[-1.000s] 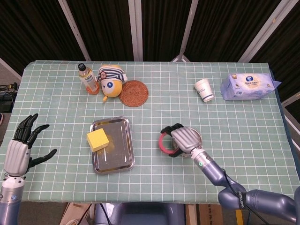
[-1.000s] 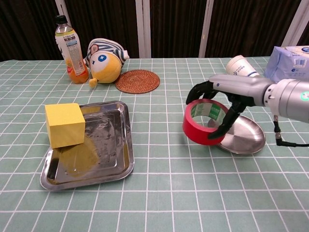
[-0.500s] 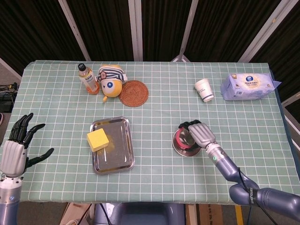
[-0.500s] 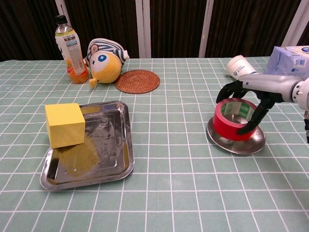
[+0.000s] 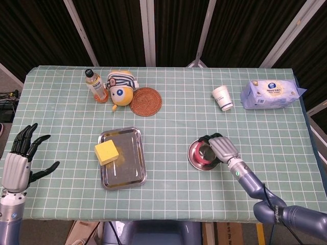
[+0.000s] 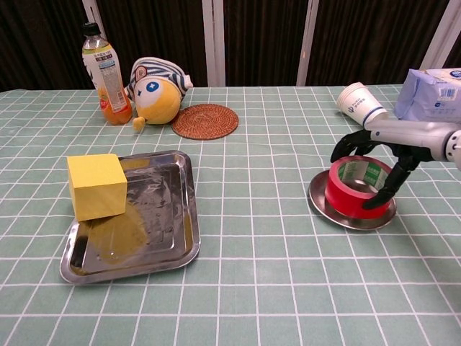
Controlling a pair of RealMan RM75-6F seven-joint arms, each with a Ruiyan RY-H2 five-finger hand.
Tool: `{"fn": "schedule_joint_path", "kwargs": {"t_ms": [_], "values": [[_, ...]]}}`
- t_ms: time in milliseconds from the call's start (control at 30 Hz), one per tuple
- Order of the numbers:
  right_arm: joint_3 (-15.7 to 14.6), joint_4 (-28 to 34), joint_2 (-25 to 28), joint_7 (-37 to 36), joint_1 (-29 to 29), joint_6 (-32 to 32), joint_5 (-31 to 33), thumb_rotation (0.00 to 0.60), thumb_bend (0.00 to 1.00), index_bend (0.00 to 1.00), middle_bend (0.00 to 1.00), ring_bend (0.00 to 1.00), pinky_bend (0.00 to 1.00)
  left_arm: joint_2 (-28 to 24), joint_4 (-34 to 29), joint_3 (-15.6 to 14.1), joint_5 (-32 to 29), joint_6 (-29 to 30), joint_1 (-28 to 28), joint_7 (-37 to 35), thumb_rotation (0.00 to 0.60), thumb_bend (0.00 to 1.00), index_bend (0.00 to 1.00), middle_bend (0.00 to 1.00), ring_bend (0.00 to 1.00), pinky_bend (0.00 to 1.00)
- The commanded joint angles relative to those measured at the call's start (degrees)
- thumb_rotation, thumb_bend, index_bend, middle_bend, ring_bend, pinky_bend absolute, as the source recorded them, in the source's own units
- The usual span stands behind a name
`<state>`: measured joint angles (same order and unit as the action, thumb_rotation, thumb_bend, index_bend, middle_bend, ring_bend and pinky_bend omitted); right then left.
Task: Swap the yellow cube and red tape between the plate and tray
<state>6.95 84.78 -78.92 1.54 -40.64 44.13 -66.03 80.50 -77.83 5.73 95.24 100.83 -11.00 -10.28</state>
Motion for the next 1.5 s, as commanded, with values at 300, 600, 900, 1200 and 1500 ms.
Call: {"fn": "schedule_joint_path", "kwargs": {"t_ms": [300, 600, 900, 1200, 1500], "values": [[-0.2, -0.1, 0.1, -0.4, 0.7, 1.2, -1.2, 0.6, 0.06, 0.0, 0.02, 0.04, 0.02, 0.3, 0.2, 0.3, -0.3, -0.5, -0.1, 0.3, 0.6, 0.01, 0.23, 0.0, 0.0, 0.1], [-1.2, 6.1, 5.3, 10.1, 4.6, 10.8, 1.6, 0.6, 0.05, 0.0, 0.0, 0.0, 0.0, 0.2, 0.4, 0.4, -0.5, -1.0, -0.1, 0.3, 0.6, 0.01, 0.24, 0.0, 0.0, 0.1], [-5.6, 9.6, 7.0, 5.0, 20.9, 36.5, -7.6, 0.6, 0.05, 0.0, 0.0, 0.01, 0.0, -2.4, -3.1, -1.2, -1.0, -3.4, 0.6, 3.1, 0.6, 0.01, 0.23, 0.0, 0.0, 0.1], [-8.4, 7.2, 4.6, 6.3, 27.9, 44.8, -13.2, 0.6, 0.05, 0.0, 0.0, 0.02, 0.0, -7.8, -12.3, -3.5, -6.8, -7.7, 4.0, 14.9, 0.6, 0.01, 0.22, 0.0, 0.0, 0.11], [-7.3, 9.7, 5.6, 11.4, 30.6, 48.6, -15.0, 0.6, 0.05, 0.0, 0.0, 0.01, 0.0, -10.1, -18.1, -3.4, -12.2, -9.0, 6.1, 26.0, 0.6, 0.01, 0.22, 0.0, 0.0, 0.11]]}}
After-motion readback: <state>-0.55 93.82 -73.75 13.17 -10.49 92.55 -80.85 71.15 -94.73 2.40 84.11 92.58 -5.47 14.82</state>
